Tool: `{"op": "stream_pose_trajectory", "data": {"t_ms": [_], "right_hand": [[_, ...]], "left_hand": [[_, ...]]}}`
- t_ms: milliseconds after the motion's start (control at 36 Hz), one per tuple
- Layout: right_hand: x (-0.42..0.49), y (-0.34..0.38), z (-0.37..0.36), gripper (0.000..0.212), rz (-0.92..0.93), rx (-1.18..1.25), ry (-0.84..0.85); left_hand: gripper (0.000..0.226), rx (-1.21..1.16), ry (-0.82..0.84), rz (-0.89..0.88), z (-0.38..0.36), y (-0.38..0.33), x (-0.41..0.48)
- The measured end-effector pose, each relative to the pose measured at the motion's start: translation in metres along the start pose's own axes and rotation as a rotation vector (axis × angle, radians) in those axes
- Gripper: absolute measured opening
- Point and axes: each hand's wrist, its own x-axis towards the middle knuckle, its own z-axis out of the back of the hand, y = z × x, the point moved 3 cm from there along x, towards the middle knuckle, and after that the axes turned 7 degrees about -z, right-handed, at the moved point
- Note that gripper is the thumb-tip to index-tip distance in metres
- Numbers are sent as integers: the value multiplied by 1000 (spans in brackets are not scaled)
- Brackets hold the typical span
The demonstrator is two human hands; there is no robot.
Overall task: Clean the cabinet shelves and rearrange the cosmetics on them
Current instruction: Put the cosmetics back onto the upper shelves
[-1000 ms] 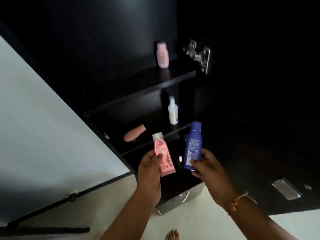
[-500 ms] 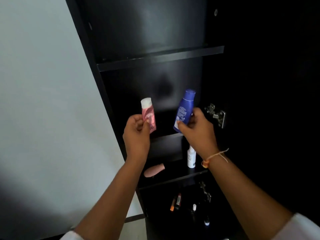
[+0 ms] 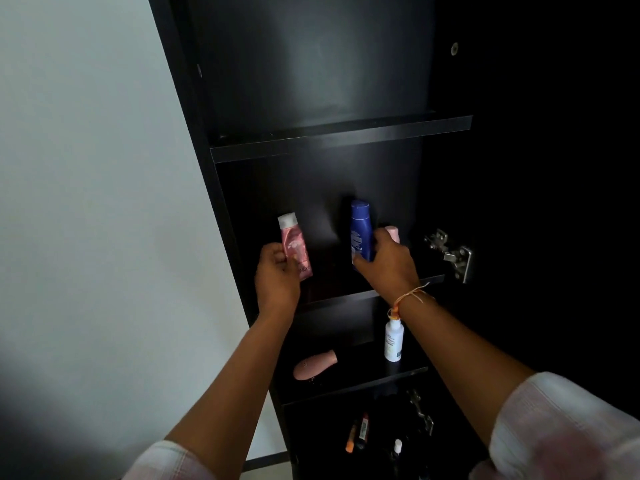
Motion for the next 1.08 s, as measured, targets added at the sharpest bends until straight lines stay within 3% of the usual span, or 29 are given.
{"op": "stream_pose_trajectory", "data": {"t_ms": [444, 639, 806, 917, 1083], "right_hand": [[-9, 3, 0, 52, 48, -30, -126], [-26, 7, 11, 63, 122, -103, -258], [-38, 9, 14, 55, 223, -170, -333], [-45, 8, 9, 42, 273, -179, -282], [-56, -1, 5, 33, 280, -162, -206]], "left_hand": [[29, -100, -27, 43, -2, 5, 3], [29, 3, -70, 21, 2, 4, -4], [70, 54, -140, 21, 1, -8, -27], [68, 89, -150, -53, -2, -15, -40], [70, 291, 25, -9, -4, -14, -48]]}}
